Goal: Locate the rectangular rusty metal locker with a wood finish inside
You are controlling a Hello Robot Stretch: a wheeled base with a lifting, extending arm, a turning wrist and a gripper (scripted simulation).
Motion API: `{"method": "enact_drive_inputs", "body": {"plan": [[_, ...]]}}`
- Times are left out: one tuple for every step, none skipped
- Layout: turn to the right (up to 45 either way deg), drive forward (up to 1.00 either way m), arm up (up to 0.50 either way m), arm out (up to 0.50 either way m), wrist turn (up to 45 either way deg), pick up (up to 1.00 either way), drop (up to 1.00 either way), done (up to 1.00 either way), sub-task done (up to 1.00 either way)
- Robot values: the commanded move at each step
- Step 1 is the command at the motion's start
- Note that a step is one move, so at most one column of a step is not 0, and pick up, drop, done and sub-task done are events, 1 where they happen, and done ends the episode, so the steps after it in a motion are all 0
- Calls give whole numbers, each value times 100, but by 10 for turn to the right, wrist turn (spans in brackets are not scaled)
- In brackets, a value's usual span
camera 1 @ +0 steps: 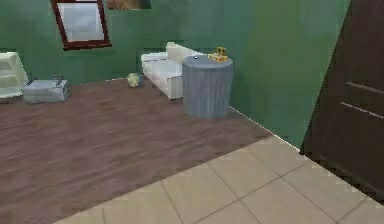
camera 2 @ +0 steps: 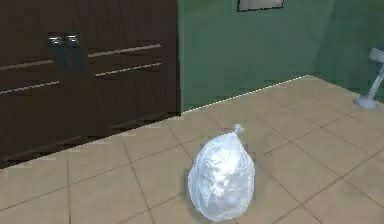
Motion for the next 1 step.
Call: {"method": "enact_drive_inputs", "body": {"plan": [[-450, 0, 0, 0, 0, 0, 0, 0, 0]]}}
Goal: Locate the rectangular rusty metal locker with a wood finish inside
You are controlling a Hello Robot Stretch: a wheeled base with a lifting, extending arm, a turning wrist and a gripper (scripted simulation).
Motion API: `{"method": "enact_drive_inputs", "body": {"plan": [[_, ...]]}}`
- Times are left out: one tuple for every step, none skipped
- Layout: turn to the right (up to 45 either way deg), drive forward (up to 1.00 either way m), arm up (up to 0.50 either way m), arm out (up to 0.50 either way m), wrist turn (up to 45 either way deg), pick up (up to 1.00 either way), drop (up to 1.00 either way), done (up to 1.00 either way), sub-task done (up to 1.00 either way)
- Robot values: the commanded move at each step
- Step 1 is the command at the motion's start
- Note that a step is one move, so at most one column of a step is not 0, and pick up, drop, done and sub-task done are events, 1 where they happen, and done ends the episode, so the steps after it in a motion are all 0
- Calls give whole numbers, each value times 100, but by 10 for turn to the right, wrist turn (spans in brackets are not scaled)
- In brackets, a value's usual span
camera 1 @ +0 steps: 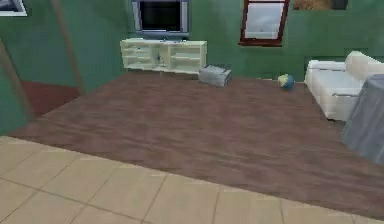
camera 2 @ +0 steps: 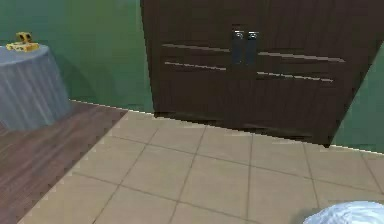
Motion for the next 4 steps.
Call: {"method": "enact_drive_inputs", "body": {"plan": [[-300, 0, 0, 0, 0, 0, 0, 0, 0], [0, 100, 0, 0, 0, 0, 0, 0, 0], [-30, 0, 0, 0, 0, 0, 0, 0, 0], [0, 100, 0, 0, 0, 0, 0, 0, 0]]}}
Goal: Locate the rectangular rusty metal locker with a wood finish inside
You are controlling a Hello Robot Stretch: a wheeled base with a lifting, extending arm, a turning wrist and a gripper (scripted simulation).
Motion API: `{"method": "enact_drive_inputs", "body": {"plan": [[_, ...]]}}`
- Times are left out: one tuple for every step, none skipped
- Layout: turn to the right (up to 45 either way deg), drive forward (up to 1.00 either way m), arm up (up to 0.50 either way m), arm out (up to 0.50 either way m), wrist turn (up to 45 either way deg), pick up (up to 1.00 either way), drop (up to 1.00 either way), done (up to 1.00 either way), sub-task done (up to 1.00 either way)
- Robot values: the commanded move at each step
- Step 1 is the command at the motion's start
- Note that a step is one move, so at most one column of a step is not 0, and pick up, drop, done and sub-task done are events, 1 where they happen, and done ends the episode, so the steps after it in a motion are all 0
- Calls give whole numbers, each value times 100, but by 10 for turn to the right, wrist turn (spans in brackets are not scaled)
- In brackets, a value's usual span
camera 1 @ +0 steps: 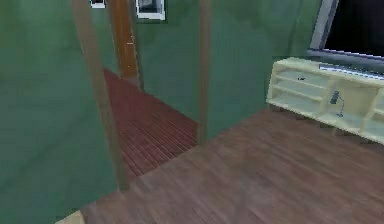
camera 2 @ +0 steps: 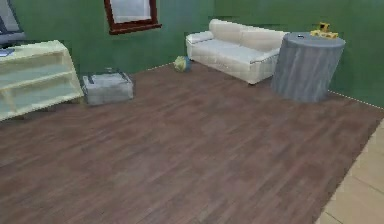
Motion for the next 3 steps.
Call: {"method": "enact_drive_inputs", "body": {"plan": [[0, 100, 0, 0, 0, 0, 0, 0, 0], [0, 15, 0, 0, 0, 0, 0, 0, 0], [-240, 0, 0, 0, 0, 0, 0, 0, 0]]}}
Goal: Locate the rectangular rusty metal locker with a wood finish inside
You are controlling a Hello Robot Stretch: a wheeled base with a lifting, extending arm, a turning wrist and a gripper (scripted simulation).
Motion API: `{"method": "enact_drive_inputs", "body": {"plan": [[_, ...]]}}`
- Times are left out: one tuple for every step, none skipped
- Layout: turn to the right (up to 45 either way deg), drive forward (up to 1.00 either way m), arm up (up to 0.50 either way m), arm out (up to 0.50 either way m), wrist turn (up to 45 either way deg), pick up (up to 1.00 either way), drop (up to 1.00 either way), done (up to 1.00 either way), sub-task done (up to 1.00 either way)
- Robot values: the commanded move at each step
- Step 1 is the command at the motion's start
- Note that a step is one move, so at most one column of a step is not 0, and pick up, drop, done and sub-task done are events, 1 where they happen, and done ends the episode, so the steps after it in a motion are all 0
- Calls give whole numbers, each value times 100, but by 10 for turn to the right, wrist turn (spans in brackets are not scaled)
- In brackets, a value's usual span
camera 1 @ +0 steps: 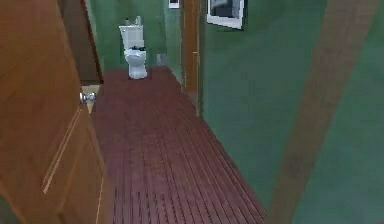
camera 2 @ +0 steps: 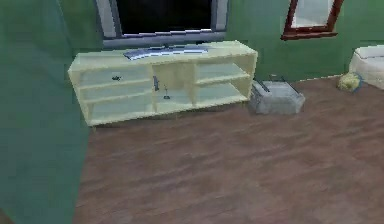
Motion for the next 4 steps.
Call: {"method": "enact_drive_inputs", "body": {"plan": [[0, 100, 0, 0, 0, 0, 0, 0, 0], [-90, 0, 0, 0, 0, 0, 0, 0, 0], [0, 25, 0, 0, 0, 0, 0, 0, 0], [-60, 0, 0, 0, 0, 0, 0, 0, 0]]}}
